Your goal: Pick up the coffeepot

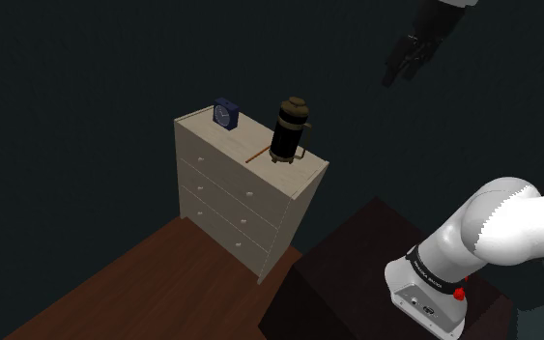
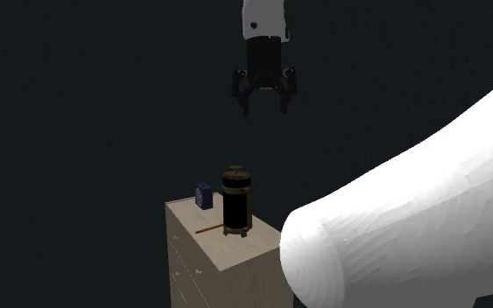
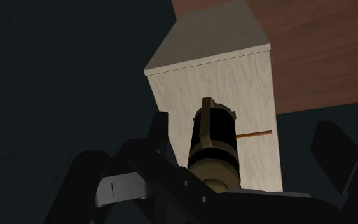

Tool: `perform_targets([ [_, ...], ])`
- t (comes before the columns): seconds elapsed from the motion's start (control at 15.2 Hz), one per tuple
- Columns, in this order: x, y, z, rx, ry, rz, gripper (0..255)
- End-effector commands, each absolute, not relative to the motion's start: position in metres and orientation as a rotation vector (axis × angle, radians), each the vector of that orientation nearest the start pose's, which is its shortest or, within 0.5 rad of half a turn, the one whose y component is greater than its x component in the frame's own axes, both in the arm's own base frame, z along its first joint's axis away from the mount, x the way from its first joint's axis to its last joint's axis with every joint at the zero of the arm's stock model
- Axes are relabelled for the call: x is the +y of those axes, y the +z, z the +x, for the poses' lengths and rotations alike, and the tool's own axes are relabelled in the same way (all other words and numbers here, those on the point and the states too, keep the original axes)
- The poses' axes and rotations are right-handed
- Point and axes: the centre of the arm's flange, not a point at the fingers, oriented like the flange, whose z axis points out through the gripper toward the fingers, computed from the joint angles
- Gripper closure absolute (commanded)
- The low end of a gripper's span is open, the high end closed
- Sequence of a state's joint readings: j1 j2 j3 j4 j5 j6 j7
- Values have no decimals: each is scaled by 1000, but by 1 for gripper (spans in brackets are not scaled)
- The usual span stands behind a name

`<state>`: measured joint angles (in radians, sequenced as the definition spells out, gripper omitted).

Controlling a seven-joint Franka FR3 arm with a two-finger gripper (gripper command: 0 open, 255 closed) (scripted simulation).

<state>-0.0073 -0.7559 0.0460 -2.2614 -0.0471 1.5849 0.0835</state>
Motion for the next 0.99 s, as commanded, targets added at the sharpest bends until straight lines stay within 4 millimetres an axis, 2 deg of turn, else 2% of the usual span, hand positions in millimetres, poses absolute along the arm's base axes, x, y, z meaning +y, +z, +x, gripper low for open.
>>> perform_targets([
  [0.0, 13, 627, 317, 92, -134, -3212, 0],
  [0.92, -19, 494, 448, -201, -57, -3173, 0],
])
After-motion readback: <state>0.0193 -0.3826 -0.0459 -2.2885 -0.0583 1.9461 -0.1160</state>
